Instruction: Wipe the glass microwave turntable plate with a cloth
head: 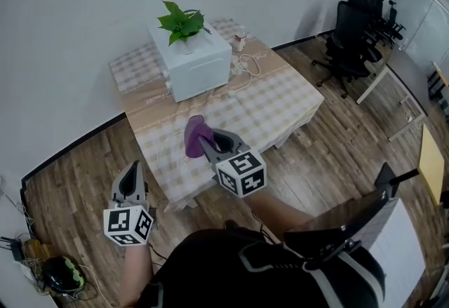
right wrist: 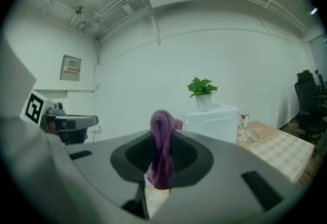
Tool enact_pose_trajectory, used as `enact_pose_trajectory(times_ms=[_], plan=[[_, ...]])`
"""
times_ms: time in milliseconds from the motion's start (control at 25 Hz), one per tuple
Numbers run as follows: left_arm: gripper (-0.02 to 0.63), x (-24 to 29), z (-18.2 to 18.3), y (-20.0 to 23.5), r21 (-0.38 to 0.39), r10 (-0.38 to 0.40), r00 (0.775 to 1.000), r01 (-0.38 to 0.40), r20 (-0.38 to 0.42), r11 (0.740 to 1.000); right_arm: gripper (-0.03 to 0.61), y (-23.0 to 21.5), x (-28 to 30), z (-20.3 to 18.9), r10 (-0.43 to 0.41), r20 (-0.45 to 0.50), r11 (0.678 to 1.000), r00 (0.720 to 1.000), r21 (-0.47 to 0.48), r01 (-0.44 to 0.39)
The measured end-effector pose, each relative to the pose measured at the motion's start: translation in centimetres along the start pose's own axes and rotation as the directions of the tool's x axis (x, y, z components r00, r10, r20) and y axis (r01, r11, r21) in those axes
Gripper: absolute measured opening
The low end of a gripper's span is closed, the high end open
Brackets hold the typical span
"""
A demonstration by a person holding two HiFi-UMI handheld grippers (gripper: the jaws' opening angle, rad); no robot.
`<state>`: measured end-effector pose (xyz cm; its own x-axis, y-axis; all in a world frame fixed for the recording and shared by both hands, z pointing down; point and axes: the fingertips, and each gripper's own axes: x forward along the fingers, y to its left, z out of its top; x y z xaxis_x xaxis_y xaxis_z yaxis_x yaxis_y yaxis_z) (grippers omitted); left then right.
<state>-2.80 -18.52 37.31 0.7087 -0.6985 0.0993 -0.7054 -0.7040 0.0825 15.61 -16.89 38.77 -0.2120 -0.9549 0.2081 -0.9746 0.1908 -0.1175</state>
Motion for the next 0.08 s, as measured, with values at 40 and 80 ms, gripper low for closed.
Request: enact_pose_trajectory(times_ms=[40,80], plan=[[0.002,-0.04,0.0,0.0,-0.002,0.0,1.0,0.0,0.0,1.0,0.069,0.02,0.01,-0.03,0.001,-0.002,1.0,1.0,-0.003,-0.001],[0.002,-0.08,0.0,0.0,-0.004,0.001,1.0,-0.001,0.001,1.0,0.069,0.04,0.02,-0.06,0.002,-0.004,1.0,1.0,-0.005,-0.002]])
